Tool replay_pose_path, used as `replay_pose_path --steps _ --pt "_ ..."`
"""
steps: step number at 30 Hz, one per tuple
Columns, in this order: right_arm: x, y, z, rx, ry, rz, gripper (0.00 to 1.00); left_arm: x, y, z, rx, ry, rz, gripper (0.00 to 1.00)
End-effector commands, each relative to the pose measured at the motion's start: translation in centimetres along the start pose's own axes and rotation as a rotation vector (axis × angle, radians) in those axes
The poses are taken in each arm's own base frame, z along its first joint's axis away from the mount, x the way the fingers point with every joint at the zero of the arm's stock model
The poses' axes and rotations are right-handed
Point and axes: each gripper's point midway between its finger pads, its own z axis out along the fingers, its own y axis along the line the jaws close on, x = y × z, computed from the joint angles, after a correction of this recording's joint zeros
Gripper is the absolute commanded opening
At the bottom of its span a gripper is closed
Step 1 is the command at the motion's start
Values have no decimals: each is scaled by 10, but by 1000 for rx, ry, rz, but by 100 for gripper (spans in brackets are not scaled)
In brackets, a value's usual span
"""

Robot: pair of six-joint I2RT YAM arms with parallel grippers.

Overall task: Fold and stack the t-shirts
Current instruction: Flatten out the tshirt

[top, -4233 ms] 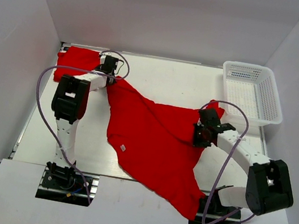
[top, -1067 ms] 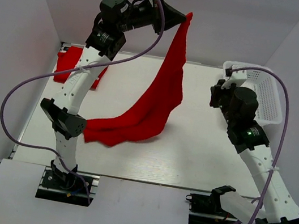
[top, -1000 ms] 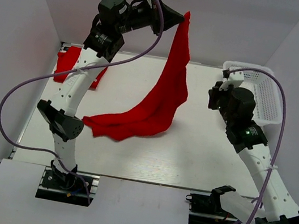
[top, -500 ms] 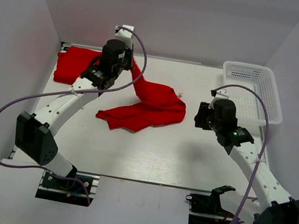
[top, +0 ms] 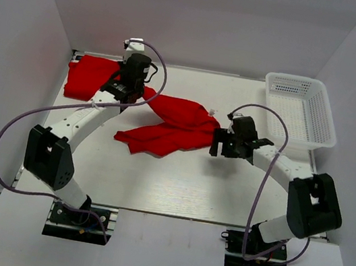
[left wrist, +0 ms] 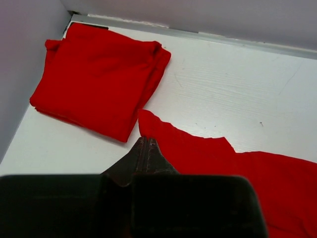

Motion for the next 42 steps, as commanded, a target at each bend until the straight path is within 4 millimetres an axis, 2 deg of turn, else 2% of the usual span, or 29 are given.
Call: replay_pose_path --steps 1,3,7,9,10,12,14,15,16,19,22,30,31,33,34,36,37,39,40,42 --pt "-20 2 12 26 -62 -43 90 5 9 6 -26 19 -21 0" --pt "-21 2 17 49 -70 -69 90 15 7 10 -8 48 -17 0" --pt "-23 -9 30 145 -83 -95 90 22 11 14 -7 69 -35 0" --pt "-24 -16 37 189 -88 -92 90 33 13 16 -2 93 -24 0" --pt "-27 -14 39 185 -102 -96 90 27 13 14 1 78 -36 0" --pt "-27 -14 47 192 -100 -93 90 31 15 17 3 83 -38 0" --pt "-34 -7 53 177 -121 -76 90 32 16 14 12 86 -38 0" --pt "-30 -8 58 175 -109 -70 89 33 21 14 3 86 -42 0" --pt "-43 0 60 152 -160 -49 89 33 19 14 12 88 -42 0" --pt "-49 9 67 115 -185 -24 88 34 21 16 12 91 -46 0" --pt "-65 22 69 60 -224 3 88 38 22 17 20 104 -45 0" --pt "-79 44 71 -48 -249 12 86 40 15 19 72 110 -46 0" --pt "-76 47 72 -71 -238 6 86 40 14 19 81 112 -46 0" --pt "-79 50 71 -83 -250 4 84 40 18 21 73 113 -50 0" --pt "-78 51 72 -91 -247 4 76 44 17 23 71 120 -45 0" --pt "-78 51 76 -93 -243 12 69 44 17 23 71 121 -45 0" --pt "-84 53 75 -96 -252 18 61 44 15 22 80 123 -45 0" --pt "-84 52 80 -90 -244 34 46 44 15 22 80 123 -46 0" --pt "-84 52 80 -91 -242 46 28 44 19 24 72 123 -49 0" --pt "-87 52 77 -85 -254 48 13 44 19 24 72 123 -49 0"
